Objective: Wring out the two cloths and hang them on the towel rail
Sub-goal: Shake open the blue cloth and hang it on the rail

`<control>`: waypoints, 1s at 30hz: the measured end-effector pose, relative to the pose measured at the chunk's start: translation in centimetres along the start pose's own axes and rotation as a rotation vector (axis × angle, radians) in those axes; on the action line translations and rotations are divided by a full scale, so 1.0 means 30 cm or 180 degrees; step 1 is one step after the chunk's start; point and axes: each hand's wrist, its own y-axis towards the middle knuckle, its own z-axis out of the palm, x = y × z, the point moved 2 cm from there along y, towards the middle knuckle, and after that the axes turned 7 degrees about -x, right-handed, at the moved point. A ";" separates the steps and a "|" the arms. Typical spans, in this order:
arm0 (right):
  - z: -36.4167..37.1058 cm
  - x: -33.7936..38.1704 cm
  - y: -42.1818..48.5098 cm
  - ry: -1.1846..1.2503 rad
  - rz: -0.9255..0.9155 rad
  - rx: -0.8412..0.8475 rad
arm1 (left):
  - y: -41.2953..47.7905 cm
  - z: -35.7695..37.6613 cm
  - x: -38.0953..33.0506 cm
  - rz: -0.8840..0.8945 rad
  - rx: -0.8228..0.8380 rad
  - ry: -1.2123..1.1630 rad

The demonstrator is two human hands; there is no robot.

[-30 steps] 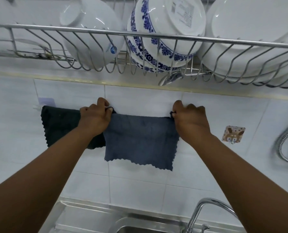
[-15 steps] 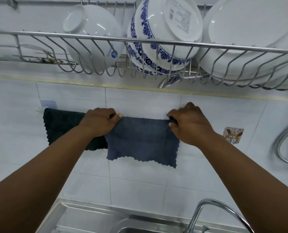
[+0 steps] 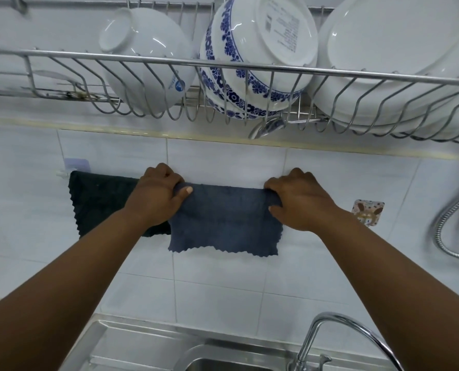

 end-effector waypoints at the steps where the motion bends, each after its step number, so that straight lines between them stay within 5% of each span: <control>1: -0.011 -0.009 0.002 0.0111 0.0061 -0.0172 | -0.003 -0.003 0.001 -0.0004 -0.0015 0.0035; 4: -0.037 -0.032 -0.001 0.0283 0.0183 -0.0694 | -0.012 -0.004 0.002 0.0030 0.0052 0.0121; 8: -0.003 -0.024 -0.005 0.0081 0.0262 0.0373 | -0.016 -0.007 -0.010 -0.0039 0.0060 0.0055; 12: -0.048 -0.037 0.007 0.0377 0.0253 -0.0410 | -0.013 -0.021 -0.005 -0.0107 0.0033 0.0015; 16: -0.007 -0.032 0.007 0.0251 0.0210 0.0490 | -0.011 -0.021 -0.009 -0.0052 0.0088 0.0075; 22: -0.026 -0.051 -0.006 0.0187 0.0013 -0.0895 | -0.033 -0.040 0.003 0.0072 -0.0321 0.0186; 30: 0.020 -0.058 -0.061 -0.0059 0.0134 -0.0427 | -0.097 -0.046 -0.003 0.0218 -0.0335 0.0033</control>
